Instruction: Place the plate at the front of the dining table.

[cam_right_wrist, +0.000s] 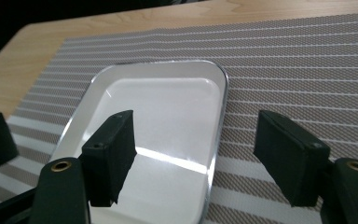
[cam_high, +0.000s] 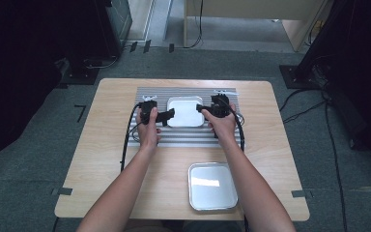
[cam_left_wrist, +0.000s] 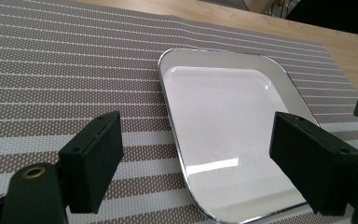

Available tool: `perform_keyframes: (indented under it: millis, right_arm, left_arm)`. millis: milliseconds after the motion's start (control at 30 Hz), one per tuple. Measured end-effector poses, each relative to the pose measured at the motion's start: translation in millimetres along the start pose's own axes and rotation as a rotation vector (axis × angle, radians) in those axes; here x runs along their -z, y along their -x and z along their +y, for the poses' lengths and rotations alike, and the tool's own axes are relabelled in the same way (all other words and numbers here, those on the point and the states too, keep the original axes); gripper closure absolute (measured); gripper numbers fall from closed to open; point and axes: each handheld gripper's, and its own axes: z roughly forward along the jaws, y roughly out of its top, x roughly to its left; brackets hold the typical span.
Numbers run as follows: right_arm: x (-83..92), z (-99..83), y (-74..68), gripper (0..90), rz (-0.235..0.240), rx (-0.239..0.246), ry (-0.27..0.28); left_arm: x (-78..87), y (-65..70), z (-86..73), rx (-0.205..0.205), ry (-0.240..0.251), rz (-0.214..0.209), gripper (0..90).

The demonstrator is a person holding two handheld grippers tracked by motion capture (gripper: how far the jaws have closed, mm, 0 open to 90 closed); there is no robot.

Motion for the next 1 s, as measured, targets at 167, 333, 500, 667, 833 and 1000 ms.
perform_keyframes:
  millis: [167,333,500,667,833,1000]
  right_arm:
    - [14.2,-5.4,-0.7,28.6,-0.02,0.012,0.0]
    - [25.6,-10.3,0.6,28.3,-0.015,0.02,-0.002]
    - [39.1,-17.3,3.1,27.1,-0.005,0.03,-0.003]
    - [53.0,-24.8,5.5,22.4,0.005,0.041,0.012]
    - [67.4,-33.3,12.3,20.5,-0.033,0.058,0.025]
    - [77.5,-38.8,17.4,20.6,-0.024,0.056,0.025]
  left_arm:
    - [12.6,-1.8,-3.1,-0.019,0.009,-0.016,16.2]
    - [28.9,-2.9,-8.6,-0.041,0.026,-0.036,15.4]
    - [42.1,-6.6,-16.5,-0.058,0.031,-0.04,15.4]
    - [55.6,-12.2,-25.2,-0.069,0.038,-0.06,14.4]
    - [71.5,-19.6,-35.0,-0.093,0.05,-0.064,13.8]
    - [82.5,-24.9,-41.3,-0.094,0.059,-0.07,13.1]
